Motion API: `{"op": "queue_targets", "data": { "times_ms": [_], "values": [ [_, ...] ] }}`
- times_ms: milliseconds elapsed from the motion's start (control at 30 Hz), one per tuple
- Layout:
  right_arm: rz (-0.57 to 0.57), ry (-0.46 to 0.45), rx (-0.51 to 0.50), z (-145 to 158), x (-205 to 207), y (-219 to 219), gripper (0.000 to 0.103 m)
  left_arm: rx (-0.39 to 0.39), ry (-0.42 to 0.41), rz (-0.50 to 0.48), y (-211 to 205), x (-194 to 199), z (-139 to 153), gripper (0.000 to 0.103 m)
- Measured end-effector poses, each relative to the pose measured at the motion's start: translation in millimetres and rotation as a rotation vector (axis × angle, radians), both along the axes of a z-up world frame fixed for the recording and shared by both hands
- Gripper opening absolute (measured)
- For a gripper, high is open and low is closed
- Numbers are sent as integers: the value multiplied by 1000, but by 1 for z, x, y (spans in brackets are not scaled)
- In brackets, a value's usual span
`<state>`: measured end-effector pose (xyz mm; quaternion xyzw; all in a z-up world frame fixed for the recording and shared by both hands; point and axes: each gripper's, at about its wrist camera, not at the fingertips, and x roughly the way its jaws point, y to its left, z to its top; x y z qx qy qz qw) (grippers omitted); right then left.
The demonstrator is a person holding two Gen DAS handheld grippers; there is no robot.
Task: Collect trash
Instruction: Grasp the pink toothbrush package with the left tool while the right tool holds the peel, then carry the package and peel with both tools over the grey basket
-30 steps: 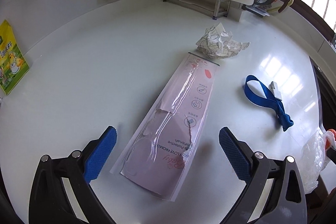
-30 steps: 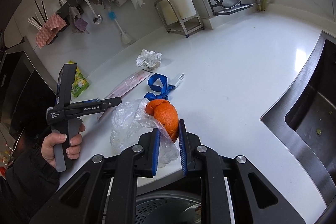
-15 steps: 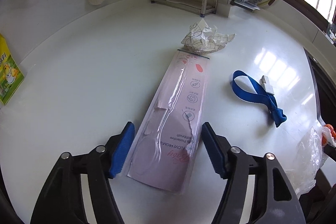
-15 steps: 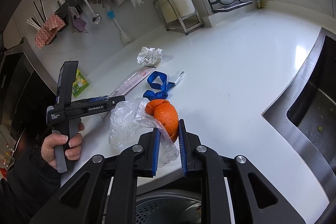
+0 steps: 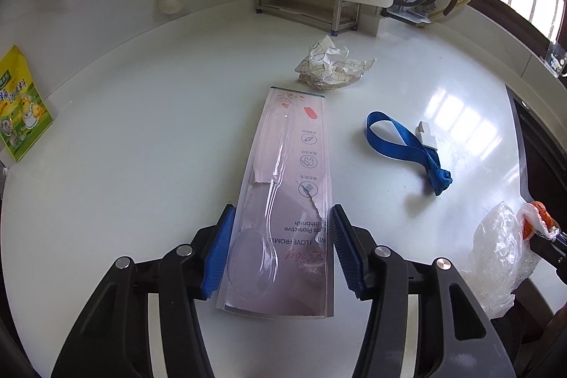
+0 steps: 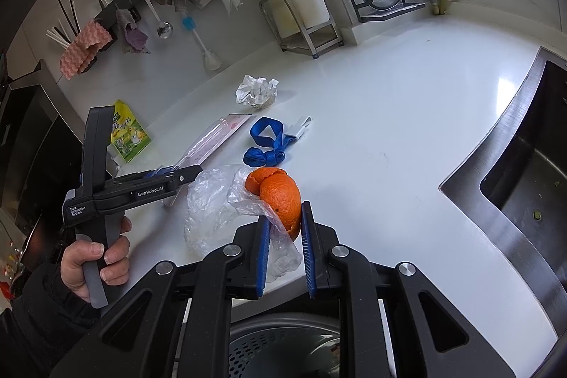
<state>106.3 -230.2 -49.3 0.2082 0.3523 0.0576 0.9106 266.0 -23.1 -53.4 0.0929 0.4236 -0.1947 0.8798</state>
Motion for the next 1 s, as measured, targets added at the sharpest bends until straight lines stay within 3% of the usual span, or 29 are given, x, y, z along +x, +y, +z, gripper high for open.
{"op": "queue_targets", "data": {
  "times_ms": [467, 1000],
  "values": [
    [-4, -19, -31, 19, -41, 15, 16, -31, -100, 56, 16, -92, 29, 53],
    [-16, -27, -54, 34, -133, 31, 16, -75, -121, 131, 31, -209, 42, 53]
  ]
}}
